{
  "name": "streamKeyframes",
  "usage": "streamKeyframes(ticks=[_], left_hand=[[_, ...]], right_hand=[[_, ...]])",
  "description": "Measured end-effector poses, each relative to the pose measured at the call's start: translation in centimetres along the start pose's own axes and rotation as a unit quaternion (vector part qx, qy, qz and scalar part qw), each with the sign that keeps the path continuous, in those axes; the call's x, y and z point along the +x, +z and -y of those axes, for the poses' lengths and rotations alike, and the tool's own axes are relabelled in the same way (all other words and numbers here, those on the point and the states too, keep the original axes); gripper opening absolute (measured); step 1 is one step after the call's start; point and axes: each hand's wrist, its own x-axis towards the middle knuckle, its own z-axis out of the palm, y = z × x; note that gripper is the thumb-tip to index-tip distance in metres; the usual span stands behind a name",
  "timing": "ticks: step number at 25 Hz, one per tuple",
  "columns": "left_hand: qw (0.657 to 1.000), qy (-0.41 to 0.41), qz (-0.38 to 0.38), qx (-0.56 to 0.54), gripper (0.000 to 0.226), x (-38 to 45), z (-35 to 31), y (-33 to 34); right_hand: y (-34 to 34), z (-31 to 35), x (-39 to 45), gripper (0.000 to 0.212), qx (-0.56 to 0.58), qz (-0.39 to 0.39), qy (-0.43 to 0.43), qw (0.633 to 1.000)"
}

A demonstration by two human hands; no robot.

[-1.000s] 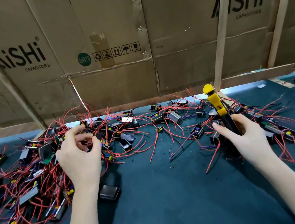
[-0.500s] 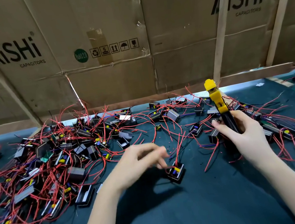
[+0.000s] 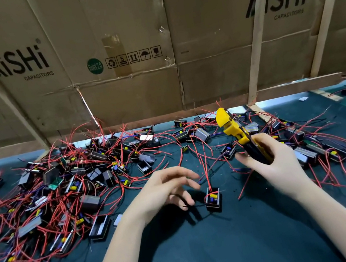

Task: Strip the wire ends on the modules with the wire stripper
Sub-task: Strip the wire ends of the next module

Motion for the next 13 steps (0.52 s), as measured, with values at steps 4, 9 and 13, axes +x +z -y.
streamKeyframes(ticks=[4,9,13], left_hand=[[0.967,0.129,0.080,0.205,0.020,-0.6,-0.3,1.2],[0.956,0.120,0.019,0.265,0.011,-0.5,-0.1,2.2],[0.893,0.164,-0.132,0.398,0.012,0.0,0.2,1.9]], right_hand=[[-0.1,-0.1,0.0,0.020,0.012,-0.002,0.005,1.000],[-0.2,-0.2,0.1,0.024,-0.054,-0.032,0.005,0.998],[0.1,-1.0,0.0,0.042,-0.303,-0.085,-0.016,0.949]])
